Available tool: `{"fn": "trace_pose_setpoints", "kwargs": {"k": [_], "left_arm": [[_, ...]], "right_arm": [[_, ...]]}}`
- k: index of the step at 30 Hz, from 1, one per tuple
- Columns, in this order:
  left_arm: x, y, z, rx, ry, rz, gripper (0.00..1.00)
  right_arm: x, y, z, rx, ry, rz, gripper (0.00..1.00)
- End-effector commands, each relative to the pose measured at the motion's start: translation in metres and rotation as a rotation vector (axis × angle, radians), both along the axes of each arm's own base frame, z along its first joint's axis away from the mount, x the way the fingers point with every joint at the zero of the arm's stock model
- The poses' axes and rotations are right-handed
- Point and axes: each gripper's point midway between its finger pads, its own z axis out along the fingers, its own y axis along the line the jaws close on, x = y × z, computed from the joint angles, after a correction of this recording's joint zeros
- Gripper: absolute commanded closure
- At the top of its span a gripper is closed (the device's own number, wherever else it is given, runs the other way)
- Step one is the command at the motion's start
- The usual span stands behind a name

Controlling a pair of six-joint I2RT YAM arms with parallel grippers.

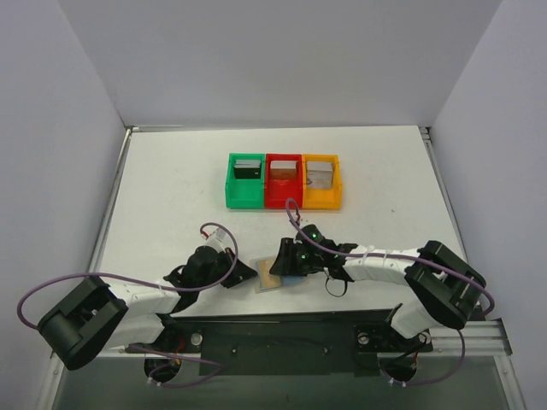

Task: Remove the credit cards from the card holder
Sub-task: Remove the credit card from the card holder.

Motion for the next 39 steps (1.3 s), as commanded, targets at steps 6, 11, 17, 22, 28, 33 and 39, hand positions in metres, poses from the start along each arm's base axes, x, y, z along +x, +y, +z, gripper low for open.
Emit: {"fn": "trace_pose_setpoints", "kwargs": {"k": [6, 11, 17, 22, 28, 33, 39], "left_arm": [[0.003, 0.004, -0.007, 0.051, -0.009, 0.01, 1.0], [0.004, 0.005, -0.01, 0.06, -0.003, 0.015, 1.0], [0.002, 0.007, -0.015, 0.075, 0.008, 0.018, 1.0], [0.003, 0.009, -0.016, 0.084, 0.011, 0.026, 1.0], [0.004, 0.01, -0.018, 0.09, 0.012, 0.029, 1.0], [0.004, 0.01, -0.019, 0.096, 0.017, 0.033, 1.0], [0.005, 0.01, -0.02, 0.099, 0.015, 0.03, 1.0]], "right_arm": [[0.009, 0.006, 0.023, 0.059, -0.049, -0.013, 0.61], [0.008, 0.006, 0.015, 0.05, -0.03, -0.012, 0.61], [0.006, 0.008, 0.009, 0.065, -0.011, -0.007, 0.6], [0.006, 0.01, 0.005, 0.063, 0.002, -0.006, 0.6], [0.007, 0.007, 0.001, 0.055, 0.01, -0.017, 0.6], [0.005, 0.012, 0.006, 0.1, 0.011, -0.005, 0.6], [0.001, 0.022, 0.014, 0.184, 0.023, 0.026, 0.62]]}}
